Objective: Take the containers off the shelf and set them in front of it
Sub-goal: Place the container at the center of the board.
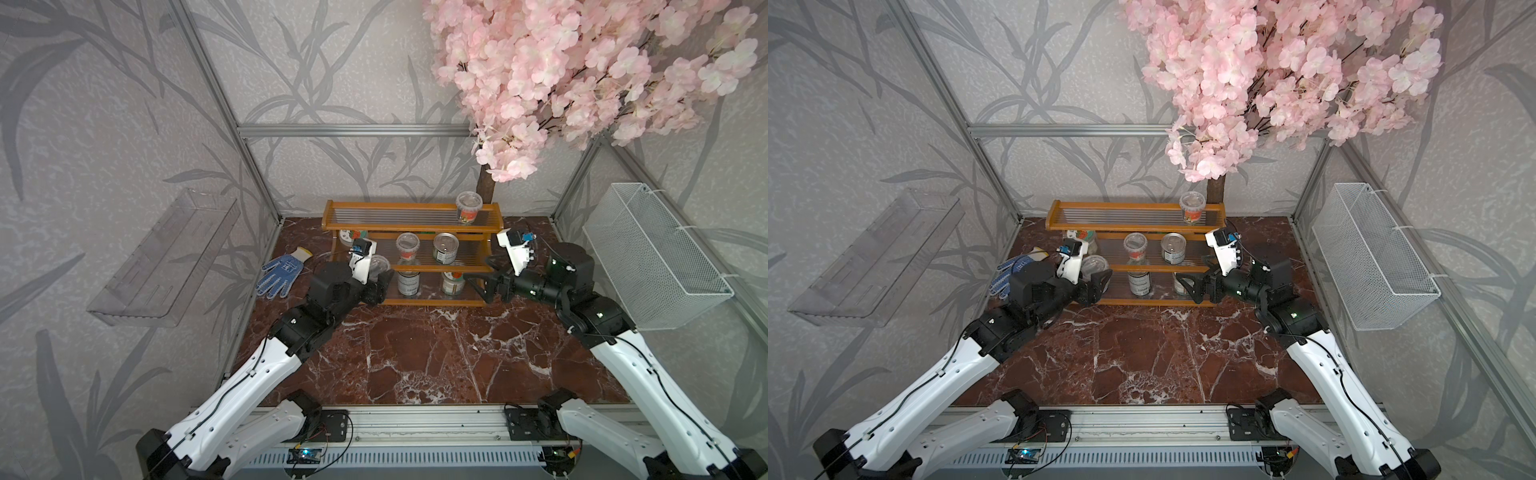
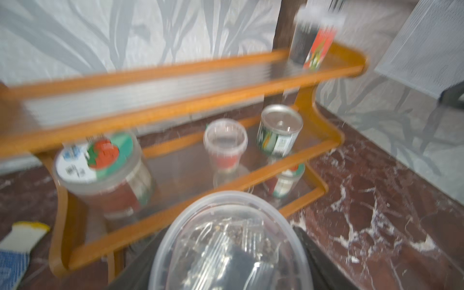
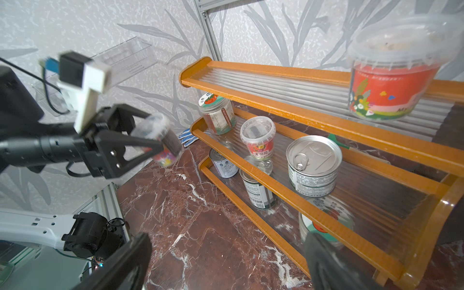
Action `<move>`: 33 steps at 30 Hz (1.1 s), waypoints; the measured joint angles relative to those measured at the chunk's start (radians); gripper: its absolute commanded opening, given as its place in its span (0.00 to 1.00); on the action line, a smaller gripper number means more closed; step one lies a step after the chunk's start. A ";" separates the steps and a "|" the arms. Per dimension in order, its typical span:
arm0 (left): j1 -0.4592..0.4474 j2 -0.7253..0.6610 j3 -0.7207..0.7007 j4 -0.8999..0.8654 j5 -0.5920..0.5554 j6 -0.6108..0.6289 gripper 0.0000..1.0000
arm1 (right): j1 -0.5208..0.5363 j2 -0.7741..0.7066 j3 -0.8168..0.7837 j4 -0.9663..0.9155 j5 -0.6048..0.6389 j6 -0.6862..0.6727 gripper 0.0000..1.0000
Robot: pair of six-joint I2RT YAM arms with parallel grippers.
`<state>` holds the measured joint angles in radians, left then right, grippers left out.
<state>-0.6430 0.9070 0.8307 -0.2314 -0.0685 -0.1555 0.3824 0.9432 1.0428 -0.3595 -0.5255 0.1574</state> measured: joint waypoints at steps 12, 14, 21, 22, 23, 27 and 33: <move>-0.148 -0.045 -0.431 0.113 -0.291 -0.286 0.68 | 0.000 -0.016 -0.081 0.008 -0.011 -0.029 0.99; -0.148 -0.037 -0.463 0.140 -0.329 -0.323 0.68 | 0.000 -0.016 -0.081 0.008 -0.011 -0.036 0.99; -0.149 -0.001 -0.543 0.183 -0.399 -0.409 0.69 | 0.000 -0.016 -0.089 0.010 -0.010 -0.047 0.99; -0.149 0.002 -0.551 0.189 -0.402 -0.418 0.69 | 0.000 -0.016 -0.092 0.011 -0.010 -0.047 0.99; -0.149 0.005 -0.558 0.196 -0.403 -0.424 0.69 | 0.000 -0.016 -0.095 0.012 -0.010 -0.047 0.99; -0.149 0.032 -0.571 0.218 -0.403 -0.440 0.73 | 0.000 -0.015 -0.104 0.013 -0.010 -0.047 0.99; -0.149 0.080 -0.581 0.260 -0.399 -0.444 0.75 | 0.000 -0.014 -0.117 0.018 -0.010 -0.050 0.99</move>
<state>-0.7921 0.9867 0.2501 0.0284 -0.4675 -0.5991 0.3824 0.9287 0.9253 -0.3412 -0.5350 0.1074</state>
